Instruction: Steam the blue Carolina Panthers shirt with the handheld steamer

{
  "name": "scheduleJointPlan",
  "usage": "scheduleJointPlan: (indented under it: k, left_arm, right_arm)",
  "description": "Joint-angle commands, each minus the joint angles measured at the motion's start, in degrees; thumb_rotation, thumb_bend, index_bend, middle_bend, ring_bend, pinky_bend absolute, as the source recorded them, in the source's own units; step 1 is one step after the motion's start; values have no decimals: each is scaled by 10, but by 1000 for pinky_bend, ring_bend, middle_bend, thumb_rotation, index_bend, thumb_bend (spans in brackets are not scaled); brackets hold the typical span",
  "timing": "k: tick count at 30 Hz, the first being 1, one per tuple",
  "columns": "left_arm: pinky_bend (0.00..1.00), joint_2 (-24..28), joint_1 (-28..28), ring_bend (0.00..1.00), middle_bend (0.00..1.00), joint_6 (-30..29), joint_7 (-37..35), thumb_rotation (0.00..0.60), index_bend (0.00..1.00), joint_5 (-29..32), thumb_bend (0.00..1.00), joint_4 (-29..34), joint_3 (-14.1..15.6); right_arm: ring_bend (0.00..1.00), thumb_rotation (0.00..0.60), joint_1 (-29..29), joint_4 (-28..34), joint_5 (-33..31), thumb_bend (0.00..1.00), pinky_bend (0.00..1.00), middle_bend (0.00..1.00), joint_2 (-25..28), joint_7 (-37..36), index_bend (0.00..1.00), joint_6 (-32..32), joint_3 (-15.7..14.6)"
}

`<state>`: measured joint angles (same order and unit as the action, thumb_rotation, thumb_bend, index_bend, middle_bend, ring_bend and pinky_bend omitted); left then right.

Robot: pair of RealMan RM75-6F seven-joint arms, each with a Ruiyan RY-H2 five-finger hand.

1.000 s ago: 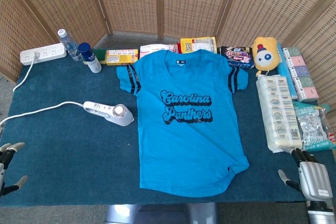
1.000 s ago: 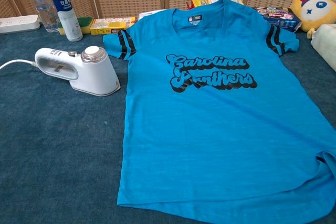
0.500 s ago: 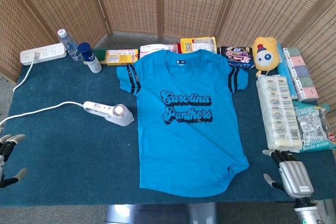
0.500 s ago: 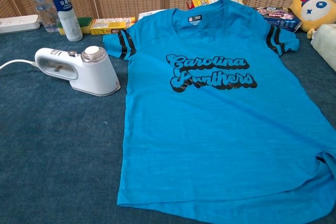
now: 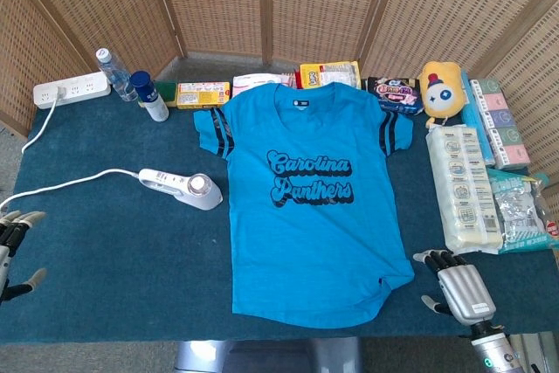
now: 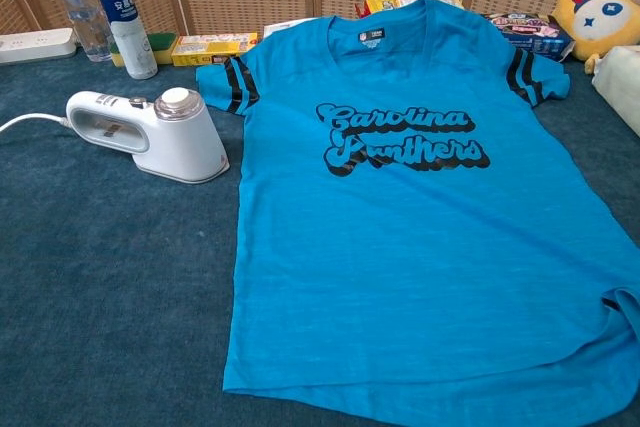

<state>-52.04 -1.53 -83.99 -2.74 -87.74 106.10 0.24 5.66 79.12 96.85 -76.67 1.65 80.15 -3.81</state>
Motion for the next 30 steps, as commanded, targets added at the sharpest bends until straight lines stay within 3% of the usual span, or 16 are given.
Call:
scheduleJointPlan:
  k: [1,30]
  left_arm:
    - [259,1,-2,110,198,-6,1,600,139,-4,240,6,-3]
    - [259,7,10,110,198,-12,4,600,138,4,240,17,10]
  right_arm:
    - [279,600,6,-16,5,203,347,303,-12,-2,274,-4,-1]
    - [285,600,73,-149,41,202,346,328,-83,-43,317,-22,1]
